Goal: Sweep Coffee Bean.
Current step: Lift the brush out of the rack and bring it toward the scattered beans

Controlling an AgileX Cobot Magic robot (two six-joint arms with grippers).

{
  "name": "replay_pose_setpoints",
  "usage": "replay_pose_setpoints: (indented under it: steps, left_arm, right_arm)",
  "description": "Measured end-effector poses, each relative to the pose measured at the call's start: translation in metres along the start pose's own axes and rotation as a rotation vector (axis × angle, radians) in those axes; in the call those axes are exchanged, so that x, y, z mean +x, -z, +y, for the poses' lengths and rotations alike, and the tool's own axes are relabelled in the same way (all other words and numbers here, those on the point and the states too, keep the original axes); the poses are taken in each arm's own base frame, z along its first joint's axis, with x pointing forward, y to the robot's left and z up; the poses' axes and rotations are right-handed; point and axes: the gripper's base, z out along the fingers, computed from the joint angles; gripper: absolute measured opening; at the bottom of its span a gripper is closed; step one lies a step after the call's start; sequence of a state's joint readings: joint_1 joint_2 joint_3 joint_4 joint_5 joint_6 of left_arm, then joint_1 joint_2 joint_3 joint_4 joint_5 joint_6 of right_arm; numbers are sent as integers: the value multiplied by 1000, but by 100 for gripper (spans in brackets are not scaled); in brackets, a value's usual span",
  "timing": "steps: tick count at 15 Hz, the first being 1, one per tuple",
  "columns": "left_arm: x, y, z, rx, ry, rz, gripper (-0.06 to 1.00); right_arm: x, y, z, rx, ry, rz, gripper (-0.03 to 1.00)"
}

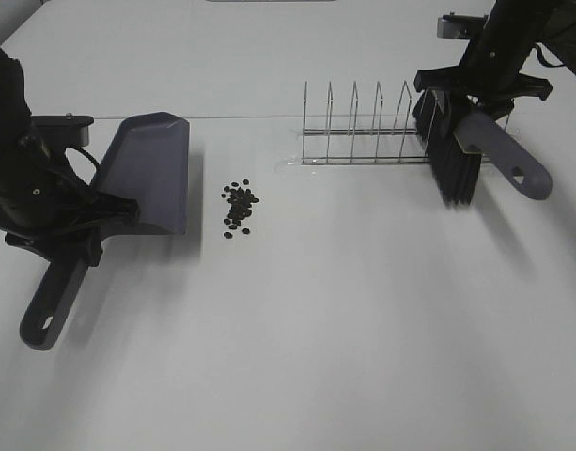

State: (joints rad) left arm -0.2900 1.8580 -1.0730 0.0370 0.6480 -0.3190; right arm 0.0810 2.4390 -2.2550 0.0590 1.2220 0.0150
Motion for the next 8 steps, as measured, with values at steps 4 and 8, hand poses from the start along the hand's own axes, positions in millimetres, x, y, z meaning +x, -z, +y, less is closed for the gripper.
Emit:
replay_pose_setpoints:
  steps: [4,8]
  left_arm:
    - [0,0,0,0,0,0,35]
    - [0,0,0,-2,-2,-1,35]
  right_arm:
    - [-9,54,4,-7,-20,-125,37]
    - [-4,123,8,-20,-41,-247,37]
